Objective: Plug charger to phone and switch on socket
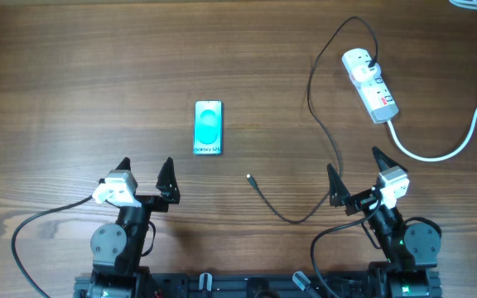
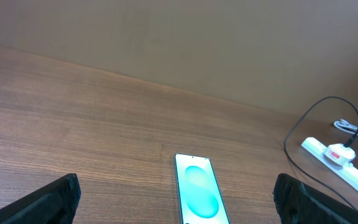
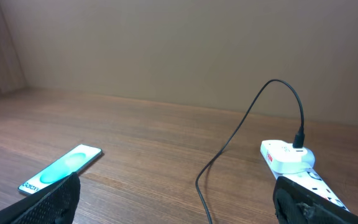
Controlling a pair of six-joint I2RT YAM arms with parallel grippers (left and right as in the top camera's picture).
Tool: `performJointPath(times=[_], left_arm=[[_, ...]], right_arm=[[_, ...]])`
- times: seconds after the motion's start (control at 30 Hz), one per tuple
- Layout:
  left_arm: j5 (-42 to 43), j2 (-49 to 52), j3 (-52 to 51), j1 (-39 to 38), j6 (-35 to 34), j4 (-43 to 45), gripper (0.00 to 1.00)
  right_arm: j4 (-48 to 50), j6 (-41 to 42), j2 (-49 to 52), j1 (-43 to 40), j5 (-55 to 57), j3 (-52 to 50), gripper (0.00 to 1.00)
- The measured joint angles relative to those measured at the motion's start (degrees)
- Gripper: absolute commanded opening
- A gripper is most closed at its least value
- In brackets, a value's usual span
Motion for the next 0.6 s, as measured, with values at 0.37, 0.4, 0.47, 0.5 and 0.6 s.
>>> performJointPath(times=[0.37, 0.4, 0.47, 0.5, 0.6], left_arm=[[-5.9, 0.0, -0.02, -2.43, 5.7, 0.39, 1.0], [-6.01, 0.0, -0.02, -2.43, 5.86, 0.39, 1.0], [-6.05, 0.0, -0.02, -2.43, 6.05, 0.39, 1.0], [-6.05, 0.0, -0.02, -2.43, 6.05, 0.39, 1.0], [-6.05, 0.0, -0.02, -2.43, 6.05, 0.39, 1.0]], right_arm=[[-0.02, 0.0, 0.0, 0.0, 0.0, 0.0, 1.0], [-0.02, 0.0, 0.0, 0.0, 0.0, 0.0, 1.0], [-0.02, 0.0, 0.0, 0.0, 0.0, 0.0, 1.0], [0.0, 0.0, 0.0, 0.0, 0.0, 0.0, 1.0], [-0.02, 0.0, 0.0, 0.0, 0.0, 0.0, 1.0]])
